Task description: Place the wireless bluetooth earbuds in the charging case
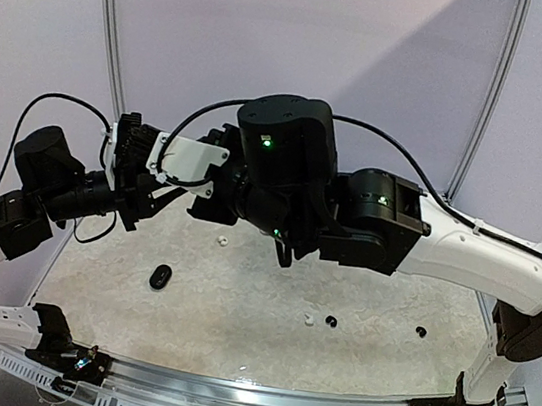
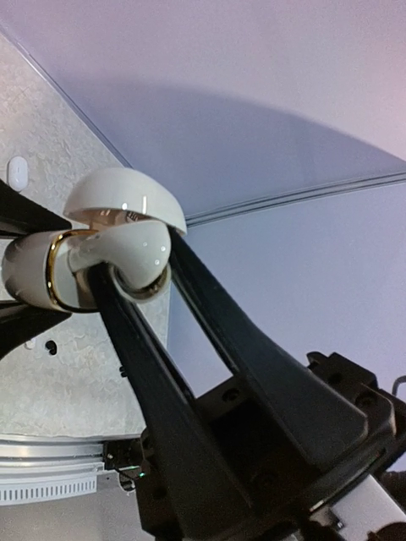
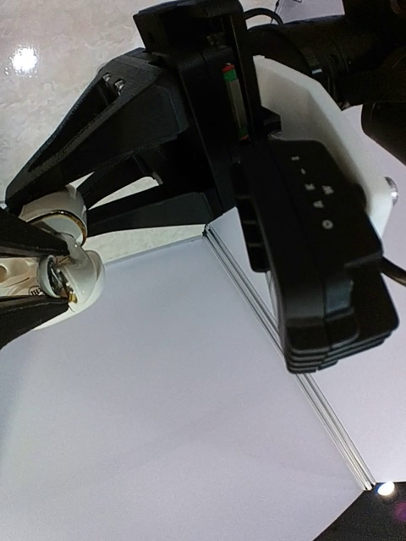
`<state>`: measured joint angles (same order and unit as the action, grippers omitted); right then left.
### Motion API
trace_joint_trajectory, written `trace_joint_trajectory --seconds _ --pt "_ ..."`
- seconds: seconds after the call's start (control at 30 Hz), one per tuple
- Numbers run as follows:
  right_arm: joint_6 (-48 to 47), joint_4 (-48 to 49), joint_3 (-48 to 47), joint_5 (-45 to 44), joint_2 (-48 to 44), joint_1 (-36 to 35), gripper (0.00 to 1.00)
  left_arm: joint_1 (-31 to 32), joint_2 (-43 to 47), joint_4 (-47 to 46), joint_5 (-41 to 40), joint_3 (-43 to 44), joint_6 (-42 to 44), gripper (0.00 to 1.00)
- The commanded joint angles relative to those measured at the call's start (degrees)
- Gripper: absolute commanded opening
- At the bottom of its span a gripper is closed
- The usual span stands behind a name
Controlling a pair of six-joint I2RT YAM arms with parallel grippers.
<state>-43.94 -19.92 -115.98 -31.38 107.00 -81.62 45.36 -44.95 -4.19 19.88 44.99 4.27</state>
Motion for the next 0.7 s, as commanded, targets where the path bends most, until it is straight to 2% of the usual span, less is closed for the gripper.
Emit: trace_joint_trajectory --seconds 0.0,0.67 --pt "2.08 -5.95 0.38 -0.12 -0.45 0.69 0.00 0.87 1.52 -3.37 -0.01 0.19 0.66 0.00" --pt "5.41 -1.10 2.78 -0.89 -3.79 0.89 0.00 0.87 2.01 -3.82 -0.38 -0.93 1.12 0.00"
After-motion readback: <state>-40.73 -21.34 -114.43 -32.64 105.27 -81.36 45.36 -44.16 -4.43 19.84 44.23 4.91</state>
